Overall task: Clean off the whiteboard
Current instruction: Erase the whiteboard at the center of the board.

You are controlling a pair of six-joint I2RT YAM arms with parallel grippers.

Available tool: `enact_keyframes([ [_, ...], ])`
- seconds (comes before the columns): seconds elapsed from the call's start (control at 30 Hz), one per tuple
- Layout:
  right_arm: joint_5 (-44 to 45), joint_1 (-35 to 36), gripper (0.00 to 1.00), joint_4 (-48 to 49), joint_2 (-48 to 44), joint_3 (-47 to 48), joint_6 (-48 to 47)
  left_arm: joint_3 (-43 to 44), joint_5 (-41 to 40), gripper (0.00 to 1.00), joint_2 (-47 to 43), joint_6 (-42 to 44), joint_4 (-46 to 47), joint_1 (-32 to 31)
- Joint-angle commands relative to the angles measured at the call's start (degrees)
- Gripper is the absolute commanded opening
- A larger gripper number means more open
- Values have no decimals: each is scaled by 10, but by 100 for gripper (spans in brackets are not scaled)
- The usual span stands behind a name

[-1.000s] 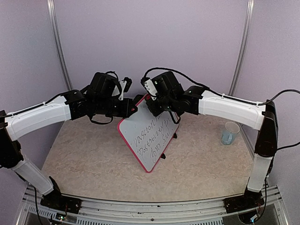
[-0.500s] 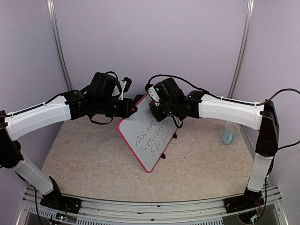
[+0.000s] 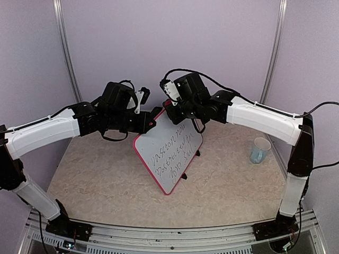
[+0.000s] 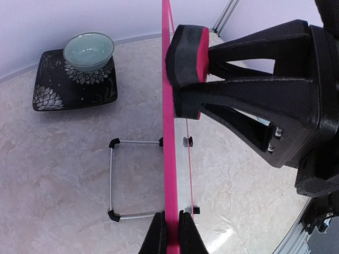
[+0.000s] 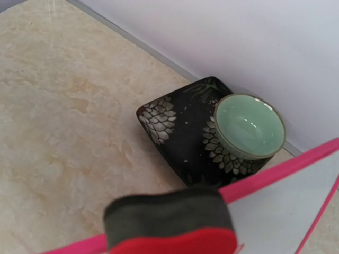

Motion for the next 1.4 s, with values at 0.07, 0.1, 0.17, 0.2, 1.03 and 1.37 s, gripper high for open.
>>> enact_keyframes([
  [0.07,-7,0,28,22,25,-35,11,-8,61,0,-13,38,0,-20],
  [0.1,-6,-2,28,24,24,-44,13,-8,61,0,-12,38,1,-20],
  [0.17,-5,-5,29,29,21,-61,16,-8,62,0,-12,38,0,-20],
  [0.2,-6,-6,28,30,20,-72,18,-8,62,0,-13,38,0,-20],
  [1.03,-20,-8,28,8,26,13,6,-6,63,0,-11,37,0,-20],
  [1.37,-8,-9,28,25,32,-59,15,-6,64,0,-11,40,0,-19],
])
